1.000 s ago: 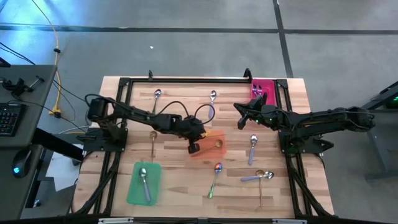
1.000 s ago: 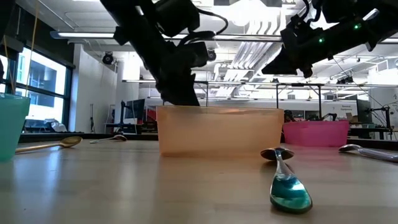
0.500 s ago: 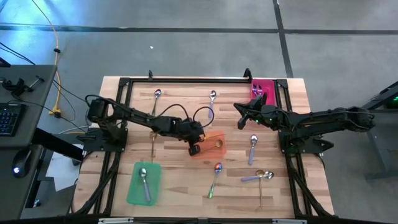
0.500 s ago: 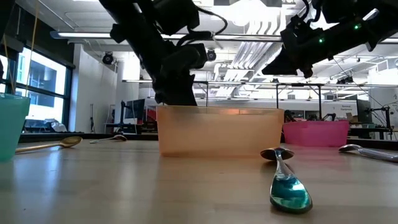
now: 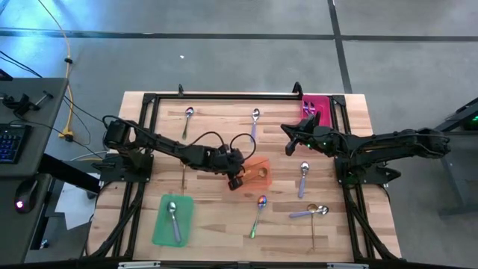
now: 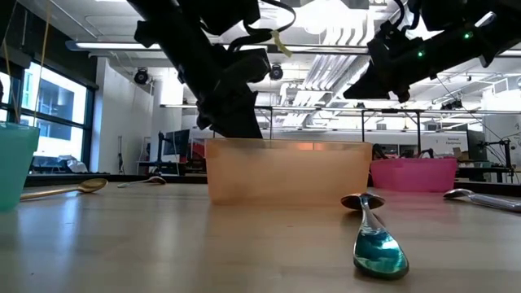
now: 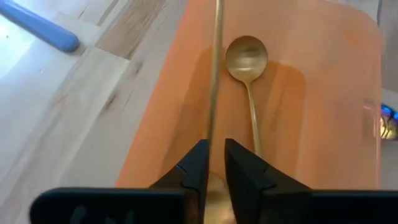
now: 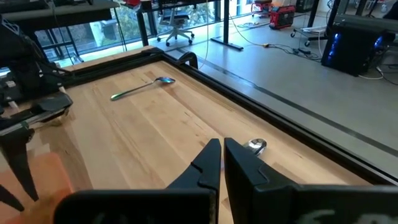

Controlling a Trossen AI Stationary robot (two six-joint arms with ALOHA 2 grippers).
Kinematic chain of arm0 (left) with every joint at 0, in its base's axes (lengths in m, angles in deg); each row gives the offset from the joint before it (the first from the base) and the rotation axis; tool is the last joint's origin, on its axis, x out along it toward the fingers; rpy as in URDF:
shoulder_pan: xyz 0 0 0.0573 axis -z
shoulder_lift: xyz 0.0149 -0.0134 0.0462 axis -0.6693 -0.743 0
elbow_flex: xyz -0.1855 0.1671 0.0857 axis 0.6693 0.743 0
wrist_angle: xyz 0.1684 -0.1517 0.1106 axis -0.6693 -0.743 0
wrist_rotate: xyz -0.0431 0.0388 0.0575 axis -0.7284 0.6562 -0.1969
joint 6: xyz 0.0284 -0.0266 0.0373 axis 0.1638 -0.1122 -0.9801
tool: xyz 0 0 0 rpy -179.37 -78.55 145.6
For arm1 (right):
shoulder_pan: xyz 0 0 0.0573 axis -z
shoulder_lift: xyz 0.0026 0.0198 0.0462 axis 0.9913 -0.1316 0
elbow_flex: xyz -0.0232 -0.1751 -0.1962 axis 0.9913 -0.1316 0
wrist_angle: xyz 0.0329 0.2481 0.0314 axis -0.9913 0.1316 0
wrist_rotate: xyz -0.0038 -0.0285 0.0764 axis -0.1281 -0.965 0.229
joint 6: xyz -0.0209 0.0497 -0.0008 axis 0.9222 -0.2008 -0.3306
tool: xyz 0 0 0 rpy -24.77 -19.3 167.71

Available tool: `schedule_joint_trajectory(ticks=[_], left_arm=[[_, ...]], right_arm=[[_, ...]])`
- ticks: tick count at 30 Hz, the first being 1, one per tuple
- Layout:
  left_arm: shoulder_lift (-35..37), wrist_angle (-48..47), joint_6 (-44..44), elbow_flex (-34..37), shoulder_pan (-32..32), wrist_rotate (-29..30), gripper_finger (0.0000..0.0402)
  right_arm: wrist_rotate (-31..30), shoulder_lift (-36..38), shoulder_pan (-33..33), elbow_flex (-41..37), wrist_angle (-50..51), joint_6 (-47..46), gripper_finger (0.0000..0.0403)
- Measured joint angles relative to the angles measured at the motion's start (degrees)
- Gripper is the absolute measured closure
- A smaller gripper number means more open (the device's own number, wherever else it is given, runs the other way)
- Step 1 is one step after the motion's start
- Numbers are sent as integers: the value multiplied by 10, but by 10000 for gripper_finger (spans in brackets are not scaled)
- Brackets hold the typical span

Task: Sort silverware by color (type)
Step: Put the bottom left gold spoon into the orange bin, then put the bottom violet spoon into the green bin

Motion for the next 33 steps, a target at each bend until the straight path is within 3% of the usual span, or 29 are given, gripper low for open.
schedule_joint_trajectory(ticks=[4, 9, 12, 16, 24, 29, 33], left_arm=[[6, -1, -31, -1, 15, 10, 329], [11, -5, -74, 0, 53, 113, 323], [23, -6, -91, 1, 70, 135, 333], [43, 52, -109, 28, 81, 106, 350], [129, 319, -131, 189, 77, -33, 379], [210, 448, -136, 298, 76, -52, 386], [265, 455, -132, 355, 59, -52, 387]], right_arm=[[1, 0, 0, 0, 10, -9, 400], [2, 0, 0, 0, 21, -13, 400], [7, 0, 0, 0, 26, -24, 400], [17, 0, -8, 0, 27, -26, 400], [7, -3, -59, 32, 59, 13, 400], [-41, -36, -122, 82, 145, 19, 400], [-43, -95, -172, 138, 233, -1, 400]])
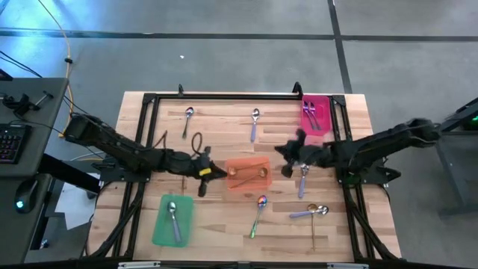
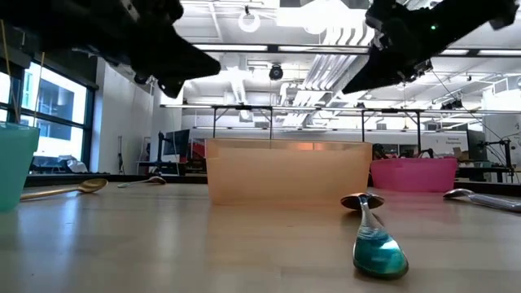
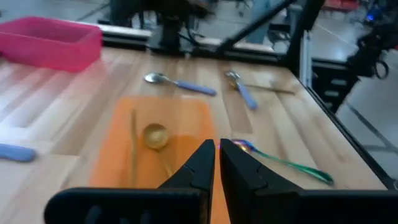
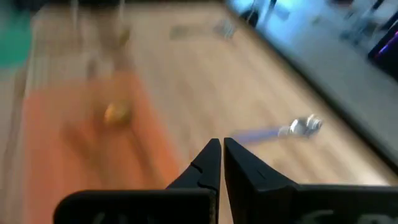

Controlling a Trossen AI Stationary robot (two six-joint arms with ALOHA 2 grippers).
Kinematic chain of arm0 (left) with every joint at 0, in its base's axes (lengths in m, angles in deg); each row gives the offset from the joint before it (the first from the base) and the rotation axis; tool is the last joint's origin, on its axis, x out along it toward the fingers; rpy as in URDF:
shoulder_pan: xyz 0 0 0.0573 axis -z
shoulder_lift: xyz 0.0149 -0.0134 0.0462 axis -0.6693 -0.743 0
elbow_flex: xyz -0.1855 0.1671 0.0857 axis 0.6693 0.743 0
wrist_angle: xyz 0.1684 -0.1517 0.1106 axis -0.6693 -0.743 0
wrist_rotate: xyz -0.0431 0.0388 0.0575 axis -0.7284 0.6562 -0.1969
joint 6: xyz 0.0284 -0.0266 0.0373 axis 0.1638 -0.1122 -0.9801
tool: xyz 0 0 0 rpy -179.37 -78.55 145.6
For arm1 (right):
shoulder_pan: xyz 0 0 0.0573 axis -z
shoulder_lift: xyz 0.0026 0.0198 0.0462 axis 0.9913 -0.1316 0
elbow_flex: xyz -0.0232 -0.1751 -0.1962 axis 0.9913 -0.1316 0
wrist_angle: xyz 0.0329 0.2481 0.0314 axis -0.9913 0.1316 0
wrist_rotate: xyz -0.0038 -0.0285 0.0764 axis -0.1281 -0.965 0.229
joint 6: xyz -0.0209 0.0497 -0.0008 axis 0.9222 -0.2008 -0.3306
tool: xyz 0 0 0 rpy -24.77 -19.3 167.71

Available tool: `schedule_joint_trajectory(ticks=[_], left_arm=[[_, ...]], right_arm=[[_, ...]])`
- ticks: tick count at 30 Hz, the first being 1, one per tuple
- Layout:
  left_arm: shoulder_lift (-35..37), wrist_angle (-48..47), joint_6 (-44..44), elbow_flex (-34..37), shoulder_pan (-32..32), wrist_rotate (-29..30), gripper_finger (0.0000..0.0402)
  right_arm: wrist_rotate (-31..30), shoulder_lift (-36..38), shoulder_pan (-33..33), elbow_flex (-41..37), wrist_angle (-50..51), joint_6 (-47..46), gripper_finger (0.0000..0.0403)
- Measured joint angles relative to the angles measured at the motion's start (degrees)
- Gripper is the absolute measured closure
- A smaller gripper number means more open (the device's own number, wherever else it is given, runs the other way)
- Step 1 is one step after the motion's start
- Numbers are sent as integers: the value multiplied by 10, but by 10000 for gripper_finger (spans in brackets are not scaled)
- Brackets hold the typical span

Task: Sort silverware by color (type)
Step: Put the bottom violet spoon into the green bin

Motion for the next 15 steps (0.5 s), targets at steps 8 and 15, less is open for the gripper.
schedule_joint_trajectory(ticks=[8, 15], left_arm=[[65, 65, -1, 73, -38, -57, 387], [78, 73, 2, 100, -51, -58, 387]], right_arm=[[57, -161, -104, 211, 345, -161, 356], [200, -296, -184, 333, 523, -285, 264]])
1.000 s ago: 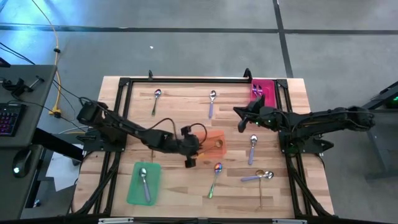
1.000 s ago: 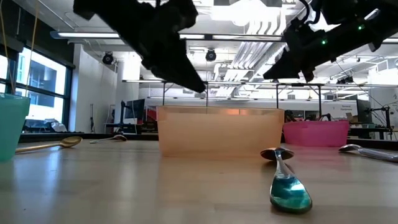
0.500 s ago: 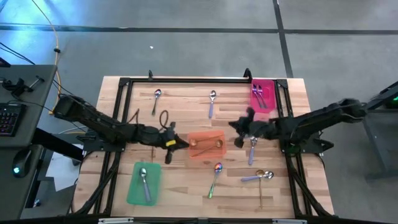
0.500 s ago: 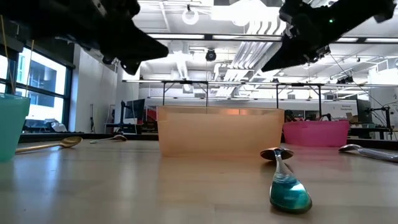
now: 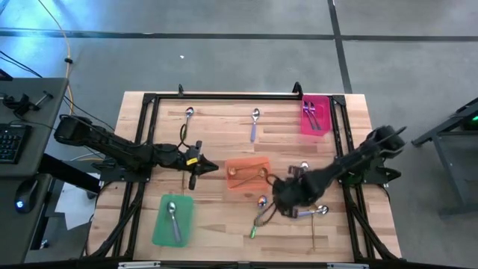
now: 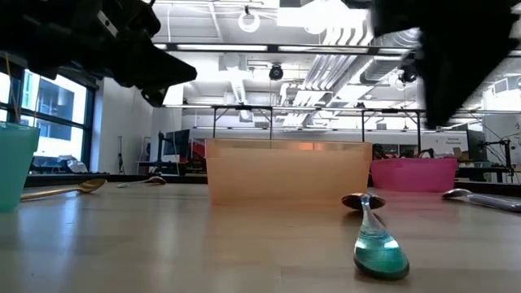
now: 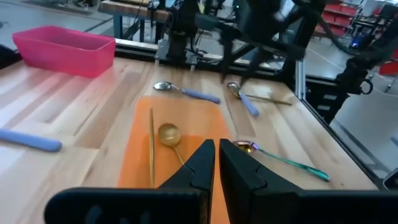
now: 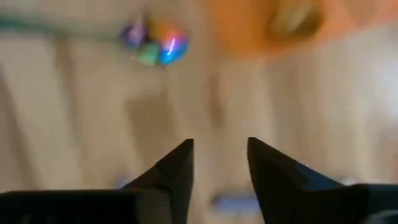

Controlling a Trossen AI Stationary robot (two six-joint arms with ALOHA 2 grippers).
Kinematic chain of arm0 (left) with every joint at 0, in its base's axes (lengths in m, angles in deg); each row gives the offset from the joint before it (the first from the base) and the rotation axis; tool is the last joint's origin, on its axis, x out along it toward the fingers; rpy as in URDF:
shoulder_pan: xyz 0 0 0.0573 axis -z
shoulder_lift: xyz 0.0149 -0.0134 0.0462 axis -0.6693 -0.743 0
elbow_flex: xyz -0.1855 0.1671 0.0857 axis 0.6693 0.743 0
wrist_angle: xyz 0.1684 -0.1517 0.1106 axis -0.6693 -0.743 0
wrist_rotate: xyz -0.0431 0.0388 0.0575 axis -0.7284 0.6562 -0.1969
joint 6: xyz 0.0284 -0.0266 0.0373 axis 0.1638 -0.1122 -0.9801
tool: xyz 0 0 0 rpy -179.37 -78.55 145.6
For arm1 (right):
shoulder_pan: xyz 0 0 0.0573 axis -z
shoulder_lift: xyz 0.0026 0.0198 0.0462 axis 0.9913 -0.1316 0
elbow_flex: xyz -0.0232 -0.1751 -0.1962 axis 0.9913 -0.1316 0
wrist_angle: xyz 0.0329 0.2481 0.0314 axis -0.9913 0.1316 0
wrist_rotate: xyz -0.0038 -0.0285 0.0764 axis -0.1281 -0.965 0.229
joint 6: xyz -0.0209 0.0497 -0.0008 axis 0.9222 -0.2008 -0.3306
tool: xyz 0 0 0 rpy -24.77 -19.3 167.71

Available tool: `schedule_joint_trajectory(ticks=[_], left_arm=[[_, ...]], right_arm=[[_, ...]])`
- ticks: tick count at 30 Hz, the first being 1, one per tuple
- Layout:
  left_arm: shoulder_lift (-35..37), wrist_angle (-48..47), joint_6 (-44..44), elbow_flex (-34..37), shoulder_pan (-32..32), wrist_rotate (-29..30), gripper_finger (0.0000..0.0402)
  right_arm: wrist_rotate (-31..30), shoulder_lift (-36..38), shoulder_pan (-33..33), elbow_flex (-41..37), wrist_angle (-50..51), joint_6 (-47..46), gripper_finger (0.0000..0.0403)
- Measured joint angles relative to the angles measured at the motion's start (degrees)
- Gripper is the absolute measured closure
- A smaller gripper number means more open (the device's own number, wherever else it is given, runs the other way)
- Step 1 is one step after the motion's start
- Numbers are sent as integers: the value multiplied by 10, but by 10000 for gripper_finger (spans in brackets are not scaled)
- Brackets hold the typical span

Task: Sort silverware by color (type)
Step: Put the bottom violet spoon into the green bin

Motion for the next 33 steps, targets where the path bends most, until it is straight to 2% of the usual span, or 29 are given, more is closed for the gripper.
schedule_joint_trajectory(ticks=[4, 8, 17, 29, 33], left_arm=[[1, 6, 0, 6, 0, 0, 387], [1, 9, 0, 6, 0, 0, 387], [1, 10, 0, 6, 0, 0, 387], [1, 6, 0, 6, 1, 0, 387], [1, 6, 0, 6, 1, 0, 387]], right_arm=[[62, -42, -41, 8, 14, -42, 230], [92, -62, -69, 8, 11, -74, 223], [120, -109, -110, 7, -10, -86, 251], [131, -162, -98, 9, -13, -52, 265], [137, -163, -90, 8, -15, -45, 289]])
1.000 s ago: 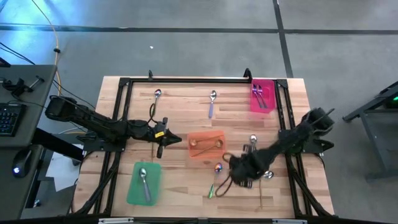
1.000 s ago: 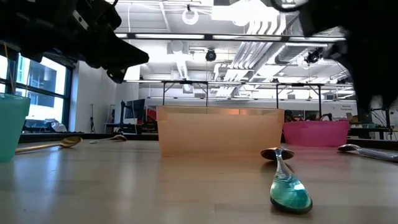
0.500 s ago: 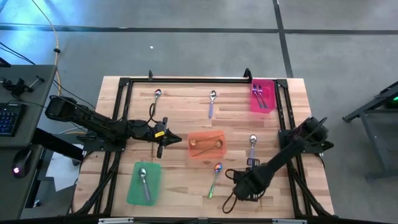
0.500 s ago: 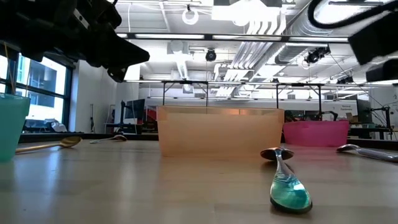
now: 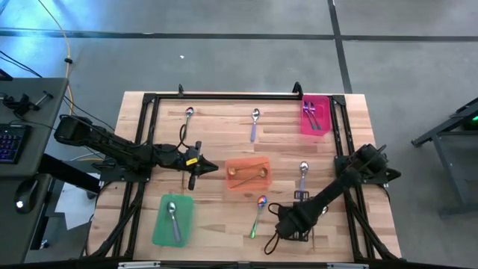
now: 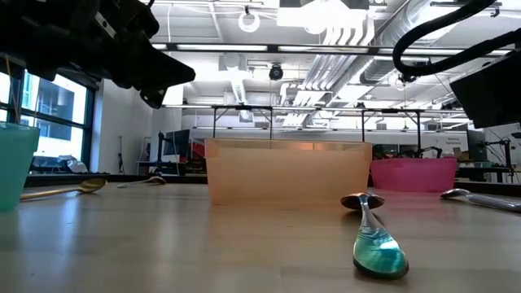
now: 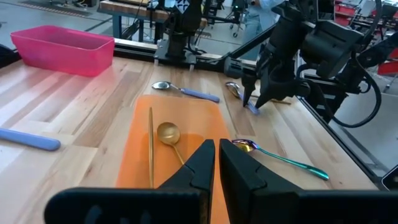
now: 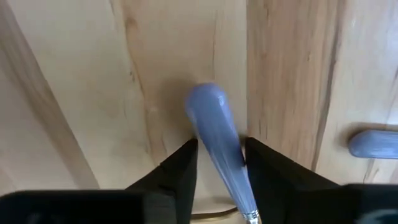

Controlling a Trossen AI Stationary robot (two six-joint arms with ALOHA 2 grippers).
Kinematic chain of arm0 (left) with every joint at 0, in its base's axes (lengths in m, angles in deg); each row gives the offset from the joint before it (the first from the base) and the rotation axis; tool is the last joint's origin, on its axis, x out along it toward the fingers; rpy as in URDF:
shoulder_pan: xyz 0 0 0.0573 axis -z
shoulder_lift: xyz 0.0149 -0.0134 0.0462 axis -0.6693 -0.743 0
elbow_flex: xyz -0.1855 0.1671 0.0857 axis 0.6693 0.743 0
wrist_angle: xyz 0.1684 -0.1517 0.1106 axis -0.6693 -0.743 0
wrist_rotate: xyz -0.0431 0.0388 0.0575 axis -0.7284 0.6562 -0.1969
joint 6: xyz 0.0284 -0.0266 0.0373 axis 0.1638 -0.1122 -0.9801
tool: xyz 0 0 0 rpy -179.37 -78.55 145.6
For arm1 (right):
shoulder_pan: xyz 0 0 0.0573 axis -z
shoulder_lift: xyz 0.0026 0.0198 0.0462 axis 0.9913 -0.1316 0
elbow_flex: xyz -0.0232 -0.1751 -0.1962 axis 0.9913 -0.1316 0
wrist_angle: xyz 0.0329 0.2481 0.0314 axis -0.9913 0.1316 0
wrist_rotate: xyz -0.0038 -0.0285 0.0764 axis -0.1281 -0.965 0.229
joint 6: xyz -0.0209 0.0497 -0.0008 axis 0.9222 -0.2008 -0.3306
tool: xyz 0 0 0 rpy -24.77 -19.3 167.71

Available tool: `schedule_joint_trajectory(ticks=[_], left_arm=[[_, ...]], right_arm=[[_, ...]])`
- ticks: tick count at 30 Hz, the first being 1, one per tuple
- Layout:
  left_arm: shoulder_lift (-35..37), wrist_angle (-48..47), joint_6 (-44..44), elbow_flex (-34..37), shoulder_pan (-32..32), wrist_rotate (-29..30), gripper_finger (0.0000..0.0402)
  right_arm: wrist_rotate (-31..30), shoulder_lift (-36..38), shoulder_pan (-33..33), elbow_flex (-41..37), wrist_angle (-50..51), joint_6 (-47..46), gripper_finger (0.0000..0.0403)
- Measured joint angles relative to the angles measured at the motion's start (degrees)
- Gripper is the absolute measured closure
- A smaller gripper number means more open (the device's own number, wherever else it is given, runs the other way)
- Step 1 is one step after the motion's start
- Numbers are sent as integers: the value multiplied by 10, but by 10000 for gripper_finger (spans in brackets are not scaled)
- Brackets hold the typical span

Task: Sort silverware by color (type)
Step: Put the bottom violet spoon into the green bin

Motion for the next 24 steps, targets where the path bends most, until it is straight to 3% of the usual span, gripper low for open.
schedule_joint_trajectory(ticks=[9, 24], left_arm=[[0, -1, 5, 0, 0, 0, 387], [0, -1, 4, 0, 0, 0, 387]], right_arm=[[0, 1, 4, 0, 0, 10, 391], [-50, 0, 0, 115, 86, 16, 398]])
